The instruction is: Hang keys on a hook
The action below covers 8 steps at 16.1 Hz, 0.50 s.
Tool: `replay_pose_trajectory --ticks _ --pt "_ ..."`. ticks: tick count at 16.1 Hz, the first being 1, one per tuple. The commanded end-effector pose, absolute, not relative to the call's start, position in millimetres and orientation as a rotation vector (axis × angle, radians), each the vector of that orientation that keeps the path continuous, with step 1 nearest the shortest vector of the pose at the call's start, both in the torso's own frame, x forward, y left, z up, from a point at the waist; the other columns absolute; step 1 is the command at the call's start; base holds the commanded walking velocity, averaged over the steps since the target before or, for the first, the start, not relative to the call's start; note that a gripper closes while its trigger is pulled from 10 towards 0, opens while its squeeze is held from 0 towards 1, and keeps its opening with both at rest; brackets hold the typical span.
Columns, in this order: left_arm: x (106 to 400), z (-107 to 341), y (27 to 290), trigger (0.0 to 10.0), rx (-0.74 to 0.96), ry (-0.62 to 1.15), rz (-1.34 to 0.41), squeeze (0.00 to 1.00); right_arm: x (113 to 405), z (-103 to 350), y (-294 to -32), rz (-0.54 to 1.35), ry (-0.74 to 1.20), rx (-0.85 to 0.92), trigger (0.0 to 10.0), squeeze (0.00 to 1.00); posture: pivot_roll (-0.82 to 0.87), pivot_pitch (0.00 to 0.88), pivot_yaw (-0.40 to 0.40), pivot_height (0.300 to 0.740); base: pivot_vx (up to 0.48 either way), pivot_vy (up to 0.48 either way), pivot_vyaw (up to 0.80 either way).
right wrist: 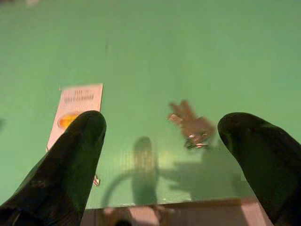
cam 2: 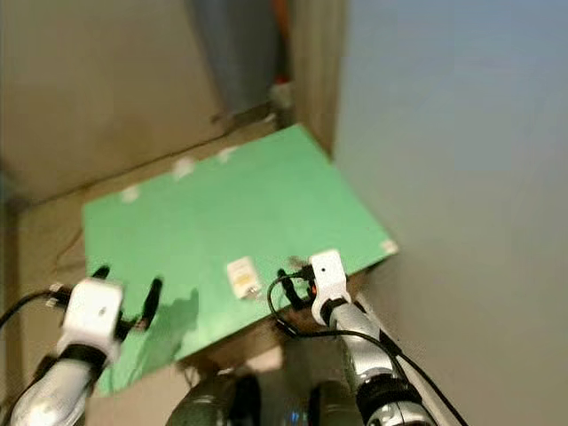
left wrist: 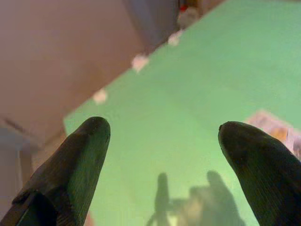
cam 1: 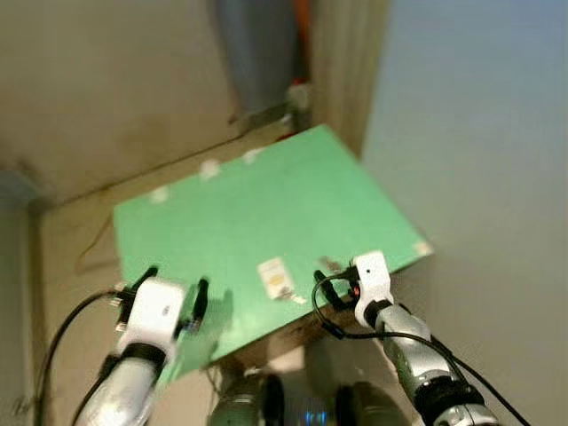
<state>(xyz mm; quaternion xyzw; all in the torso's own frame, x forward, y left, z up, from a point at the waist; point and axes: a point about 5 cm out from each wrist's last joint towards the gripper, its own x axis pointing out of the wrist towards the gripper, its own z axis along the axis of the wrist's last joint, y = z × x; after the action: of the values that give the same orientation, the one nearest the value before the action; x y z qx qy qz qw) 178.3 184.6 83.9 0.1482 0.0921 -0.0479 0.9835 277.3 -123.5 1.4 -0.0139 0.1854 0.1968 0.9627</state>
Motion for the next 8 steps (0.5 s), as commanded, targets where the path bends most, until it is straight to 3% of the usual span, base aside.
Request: replay_pose_trajectory --ticks 1,5,8 --pt "173.6 87.3 185.9 10.0 0.265 0.181 -0.14 0.0 281.8 3.6 -119.9 0.398 0.367 -0.037 10.0 0.0 0.15 0.235 0.106 0.722 0.0 0.0 0.0" --pt "151.9 60.9 164.1 10.0 0.23 0.243 -0.272 0.0 293.7 9.8 -112.8 0.425 0.354 -0.078 10.0 0.0 0.16 0.286 0.051 0.722 0.0 0.0 0.0" --pt "158.0 58.9 145.1 10.0 0.183 0.215 -0.292 0.0 300.7 15.4 -112.6 0.43 0.337 -0.104 10.0 0.0 0.13 0.317 0.028 0.722 0.0 0.0 0.0"
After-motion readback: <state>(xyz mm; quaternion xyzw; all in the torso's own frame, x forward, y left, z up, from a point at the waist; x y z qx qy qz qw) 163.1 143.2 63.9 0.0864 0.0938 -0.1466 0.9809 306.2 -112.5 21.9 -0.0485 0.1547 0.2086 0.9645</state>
